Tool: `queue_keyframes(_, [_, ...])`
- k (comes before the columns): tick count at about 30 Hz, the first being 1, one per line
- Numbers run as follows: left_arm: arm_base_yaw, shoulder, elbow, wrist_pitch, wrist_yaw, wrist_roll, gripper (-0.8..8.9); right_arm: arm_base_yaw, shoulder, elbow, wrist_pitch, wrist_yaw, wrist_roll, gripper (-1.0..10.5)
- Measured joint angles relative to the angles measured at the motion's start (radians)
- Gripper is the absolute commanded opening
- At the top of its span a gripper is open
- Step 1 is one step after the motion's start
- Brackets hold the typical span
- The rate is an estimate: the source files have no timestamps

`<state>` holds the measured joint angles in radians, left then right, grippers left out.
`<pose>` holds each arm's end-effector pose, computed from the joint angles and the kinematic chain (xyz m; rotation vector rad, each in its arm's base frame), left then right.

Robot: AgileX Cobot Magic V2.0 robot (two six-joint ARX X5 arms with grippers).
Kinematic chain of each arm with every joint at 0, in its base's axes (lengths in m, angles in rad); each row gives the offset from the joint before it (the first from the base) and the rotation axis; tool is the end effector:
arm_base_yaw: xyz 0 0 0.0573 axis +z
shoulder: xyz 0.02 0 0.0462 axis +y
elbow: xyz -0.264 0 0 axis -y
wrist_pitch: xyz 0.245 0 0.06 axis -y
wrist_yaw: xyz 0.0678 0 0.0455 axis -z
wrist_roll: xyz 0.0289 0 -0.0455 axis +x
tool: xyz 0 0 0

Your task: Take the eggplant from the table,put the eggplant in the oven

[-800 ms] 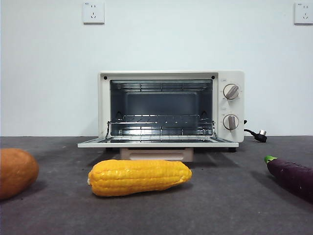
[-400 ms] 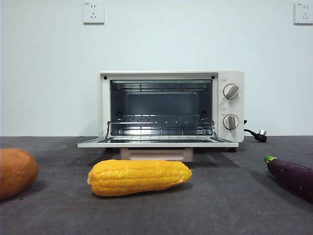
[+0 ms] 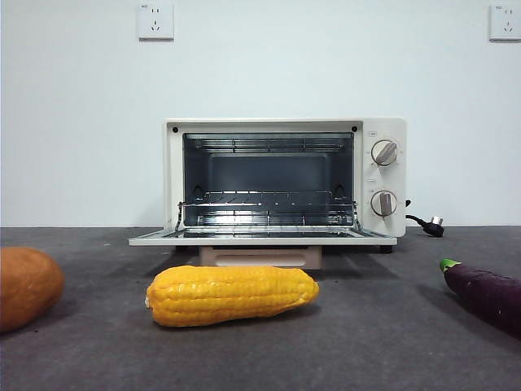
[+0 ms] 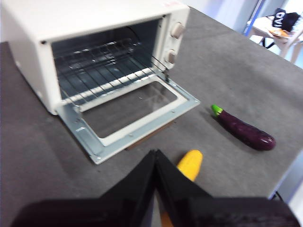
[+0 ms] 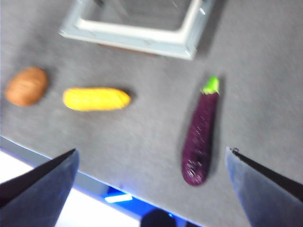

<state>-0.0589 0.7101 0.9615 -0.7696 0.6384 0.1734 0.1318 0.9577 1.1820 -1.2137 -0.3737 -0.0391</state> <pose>0.1200 -0.0243 0.3496 0.0118 0.4453 -0.7219 0.1430 0.0296 0.3533 0.0855 0.9824 0.4824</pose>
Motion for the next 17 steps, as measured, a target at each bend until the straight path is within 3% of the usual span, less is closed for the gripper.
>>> queue_keyframes(9, [0.0, -0.028, -0.002, 0.005, 0.034, 0.0, -0.06, 0.101, 0.132, -0.041, -0.01, 0.073, 0.002, 5.3])
queue_keyframes(17, [0.0, -0.025, -0.002, 0.005, 0.045, 0.0, -0.06, 0.15, 0.224, -0.243, 0.157, 0.131, 0.058, 5.3])
